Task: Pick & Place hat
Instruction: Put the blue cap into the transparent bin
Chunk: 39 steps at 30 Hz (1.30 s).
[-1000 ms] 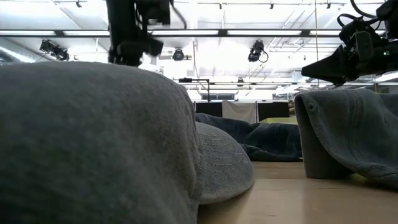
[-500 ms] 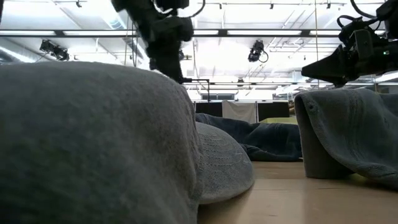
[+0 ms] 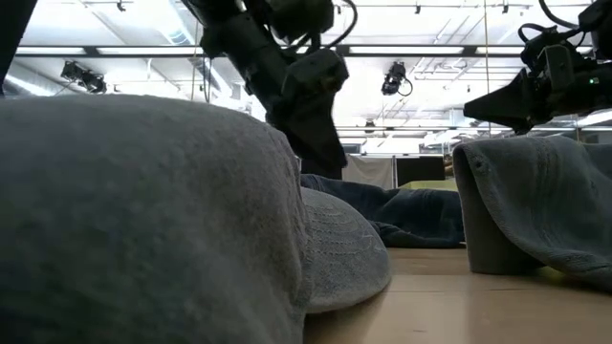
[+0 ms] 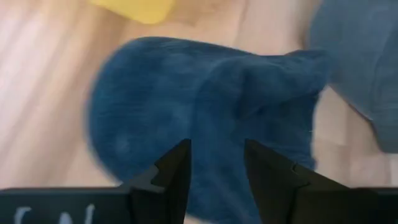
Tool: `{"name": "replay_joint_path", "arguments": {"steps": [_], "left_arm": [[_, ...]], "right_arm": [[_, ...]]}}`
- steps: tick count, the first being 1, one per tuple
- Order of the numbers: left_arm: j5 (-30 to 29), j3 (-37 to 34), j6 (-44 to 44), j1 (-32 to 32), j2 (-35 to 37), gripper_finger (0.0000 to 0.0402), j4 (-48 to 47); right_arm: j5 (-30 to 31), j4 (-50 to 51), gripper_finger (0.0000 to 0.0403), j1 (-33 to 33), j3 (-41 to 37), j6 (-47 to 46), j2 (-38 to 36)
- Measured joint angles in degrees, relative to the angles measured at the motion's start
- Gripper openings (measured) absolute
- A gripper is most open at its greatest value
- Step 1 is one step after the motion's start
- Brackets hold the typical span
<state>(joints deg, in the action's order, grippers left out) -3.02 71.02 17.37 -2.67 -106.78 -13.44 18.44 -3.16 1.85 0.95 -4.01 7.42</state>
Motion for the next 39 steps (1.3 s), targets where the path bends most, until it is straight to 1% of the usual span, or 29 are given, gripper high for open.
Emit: {"name": "replay_joint_path", "arguments": {"steps": [4,6,9,11,18,25,27,29,33,34,36,39], "left_arm": [[-1.6,0.0,0.3,-2.4,-1.3,0.0148,0.8],[-4.5,0.0,0.3,-3.3,-1.7,0.0148,0.6],[-11.1,0.0,0.0,-4.2,-1.7,0.0147,-0.6],[-13.6,0.0,0.1,-4.7,-1.7,0.0147,-1.5],[-13.9,-0.3,4.8,-5.1,-2.3,0.0147,-5.6],[-14.1,-0.3,6.0,-5.1,-4.9,0.0144,-4.6],[-14.1,-0.2,6.0,-4.9,-5.5,0.0133,-3.6],[-14.1,-0.2,5.9,-4.6,-5.5,0.0108,-3.9],[-14.1,-0.2,4.9,-3.7,-4.8,0.0022,-5.3],[-14.3,-0.1,5.0,-3.5,-4.4,0.0014,-5.9],[-14.6,0.1,5.6,-3.1,-3.1,0.0013,-8.1],[-15.6,0.6,5.9,-3.1,1.2,0.0007,-11.0]], "right_arm": [[0.0,0.0,0.01,0.0,0.0,-0.1,0.0],[0.0,0.0,0.01,0.0,0.0,-0.7,0.0],[0.0,0.0,0.01,0.0,0.0,-1.4,0.0],[0.0,0.0,0.01,0.0,0.0,-1.5,0.0],[0.0,0.0,0.01,0.0,0.0,-1.5,0.0],[0.0,0.1,0.01,0.0,0.0,-1.5,0.2],[0.0,-0.1,0.01,0.0,0.0,-1.5,0.4],[0.0,0.1,0.01,0.0,0.0,-1.5,0.6],[0.0,0.0,0.01,0.0,0.0,-1.4,0.9],[0.0,-0.1,0.01,0.0,0.0,-1.4,1.0],[0.0,0.1,0.01,0.0,0.0,-1.4,1.2],[0.0,0.1,0.01,0.0,0.0,-1.4,1.4]]}}
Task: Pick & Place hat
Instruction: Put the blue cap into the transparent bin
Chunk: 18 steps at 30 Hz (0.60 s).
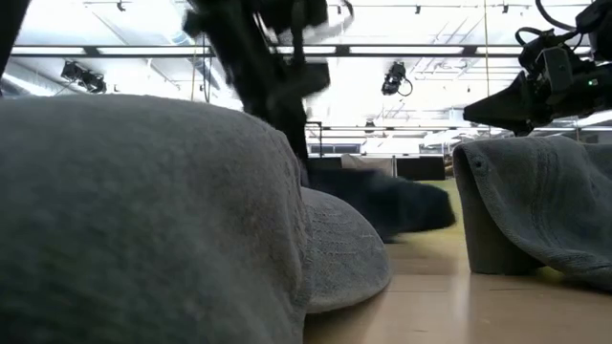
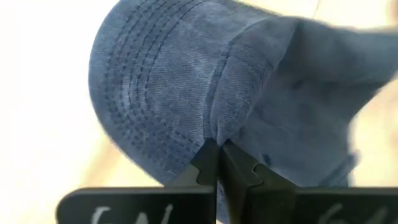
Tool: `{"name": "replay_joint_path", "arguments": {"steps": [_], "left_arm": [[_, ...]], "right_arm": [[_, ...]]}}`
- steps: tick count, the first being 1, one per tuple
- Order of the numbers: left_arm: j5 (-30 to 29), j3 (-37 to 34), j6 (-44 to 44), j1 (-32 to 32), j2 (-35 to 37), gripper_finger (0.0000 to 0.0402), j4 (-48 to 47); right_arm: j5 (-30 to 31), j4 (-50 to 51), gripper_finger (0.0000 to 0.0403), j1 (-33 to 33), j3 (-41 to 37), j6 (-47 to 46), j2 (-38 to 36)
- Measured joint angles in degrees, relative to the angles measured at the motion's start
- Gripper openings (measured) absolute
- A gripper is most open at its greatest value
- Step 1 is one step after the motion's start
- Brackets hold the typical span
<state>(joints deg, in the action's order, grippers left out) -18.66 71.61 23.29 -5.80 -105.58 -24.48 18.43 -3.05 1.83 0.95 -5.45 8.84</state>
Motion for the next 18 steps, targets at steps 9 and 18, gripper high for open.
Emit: {"name": "replay_joint_path", "arguments": {"steps": [9,18], "left_arm": [[-12.7,0.2,7.9,-1.2,22.7,0.0004,-14.0],[-17.8,0.2,32.2,-5.9,34.7,0.0006,-45.0]], "right_arm": [[0.0,-0.1,0.01,0.0,0.0,-0.1,0.2],[0.0,-0.1,0.01,0.0,0.0,-0.1,0.5]]}}
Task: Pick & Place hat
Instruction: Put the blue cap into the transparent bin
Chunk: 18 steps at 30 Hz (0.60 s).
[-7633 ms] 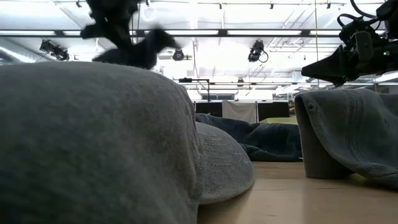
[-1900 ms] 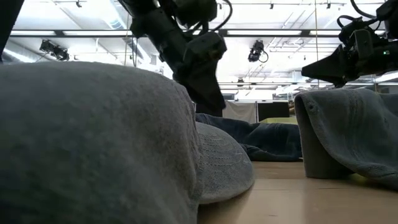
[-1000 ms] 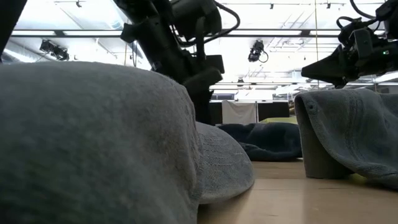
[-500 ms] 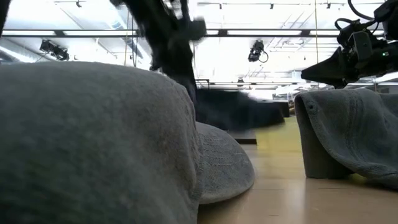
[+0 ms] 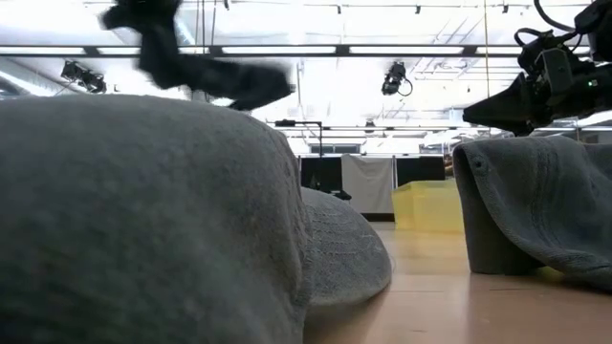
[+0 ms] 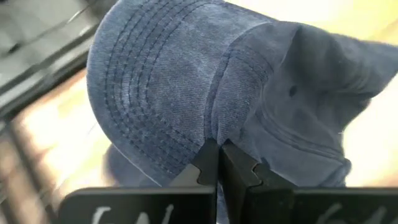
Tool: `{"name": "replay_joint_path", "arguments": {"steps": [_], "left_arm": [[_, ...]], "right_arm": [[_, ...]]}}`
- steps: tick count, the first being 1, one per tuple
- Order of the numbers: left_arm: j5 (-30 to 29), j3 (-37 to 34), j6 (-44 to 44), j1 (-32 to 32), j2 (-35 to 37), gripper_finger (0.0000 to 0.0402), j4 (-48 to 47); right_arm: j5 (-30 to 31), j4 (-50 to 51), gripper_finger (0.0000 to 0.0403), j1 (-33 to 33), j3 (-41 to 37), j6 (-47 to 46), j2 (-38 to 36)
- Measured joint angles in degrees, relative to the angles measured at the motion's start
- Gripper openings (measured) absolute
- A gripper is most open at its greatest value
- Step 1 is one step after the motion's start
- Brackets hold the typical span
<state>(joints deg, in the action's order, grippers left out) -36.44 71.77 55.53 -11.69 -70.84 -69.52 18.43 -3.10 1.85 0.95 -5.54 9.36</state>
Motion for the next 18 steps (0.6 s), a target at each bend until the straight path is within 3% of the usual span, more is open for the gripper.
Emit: {"name": "replay_joint_path", "arguments": {"steps": [4,7,15,18], "left_arm": [[1.3,0.0,14.1,-2.3,0.0,0.0004,-15.1],[3.3,-0.1,20.8,-4.0,-0.6,0.0006,-20.0],[12.8,-0.1,20.4,-5.7,-0.4,0.0005,-20.4],[13.7,-0.1,20.4,-5.7,-0.4,0.0005,-20.4]], "right_arm": [[0.0,0.0,0.01,0.0,0.0,0.0,0.1],[0.0,0.0,0.01,0.0,0.0,0.0,0.1],[0.0,0.0,0.01,0.0,0.0,0.0,0.1],[0.0,0.0,0.01,0.0,0.0,0.0,0.1]]}}
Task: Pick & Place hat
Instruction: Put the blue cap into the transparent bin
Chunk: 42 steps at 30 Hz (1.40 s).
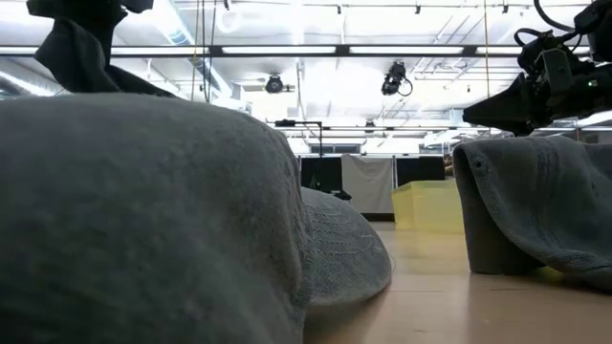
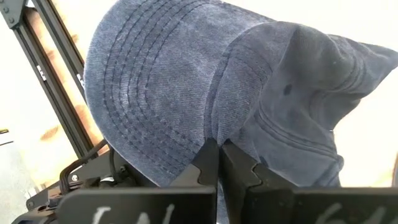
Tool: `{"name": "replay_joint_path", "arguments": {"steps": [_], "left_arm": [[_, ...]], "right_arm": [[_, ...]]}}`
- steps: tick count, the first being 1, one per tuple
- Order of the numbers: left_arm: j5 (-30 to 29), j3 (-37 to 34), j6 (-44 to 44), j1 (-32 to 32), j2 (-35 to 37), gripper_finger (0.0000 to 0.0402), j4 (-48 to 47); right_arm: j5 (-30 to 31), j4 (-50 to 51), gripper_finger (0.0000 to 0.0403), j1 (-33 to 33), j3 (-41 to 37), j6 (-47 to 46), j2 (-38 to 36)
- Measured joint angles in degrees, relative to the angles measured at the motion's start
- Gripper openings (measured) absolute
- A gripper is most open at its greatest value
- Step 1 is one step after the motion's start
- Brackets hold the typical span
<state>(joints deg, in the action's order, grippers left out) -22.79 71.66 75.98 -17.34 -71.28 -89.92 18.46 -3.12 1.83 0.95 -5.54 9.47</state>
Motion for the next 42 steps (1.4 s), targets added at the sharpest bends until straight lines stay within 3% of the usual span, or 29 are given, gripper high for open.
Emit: {"name": "replay_joint_path", "arguments": {"steps": [11,16,19,22,28,33,42], "left_arm": [[9.1,0.0,-1.8,-0.5,0.0,0.0004,-0.1],[7.9,0.0,-0.9,-0.6,0.0,0.0004,-0.1],[1.3,0.0,-3.5,-0.4,0.0,0.0004,-0.1],[-1.8,0.0,-8.9,2.2,0.0,0.0003,-0.1],[2.7,-0.1,-17.8,8.5,2.4,0.0004,-0.1],[3.2,-0.1,-24.2,13.0,7.0,0.0004,-0.2],[6.3,-1.7,-28.6,17.5,10.5,0.0003,-0.1]], "right_arm": [[0.0,0.0,0.01,0.0,0.0,0.0,0.0],[0.0,0.0,0.01,0.0,0.0,-0.6,0.0],[0.0,0.0,0.01,0.0,0.0,-1.1,0.0],[0.0,0.0,0.01,0.0,0.0,-1.3,0.0],[0.0,0.0,0.01,0.0,0.0,-1.5,0.0],[0.0,0.0,0.01,0.0,0.0,-1.5,0.0],[0.1,0.0,0.01,0.0,0.0,-1.5,0.0]]}}
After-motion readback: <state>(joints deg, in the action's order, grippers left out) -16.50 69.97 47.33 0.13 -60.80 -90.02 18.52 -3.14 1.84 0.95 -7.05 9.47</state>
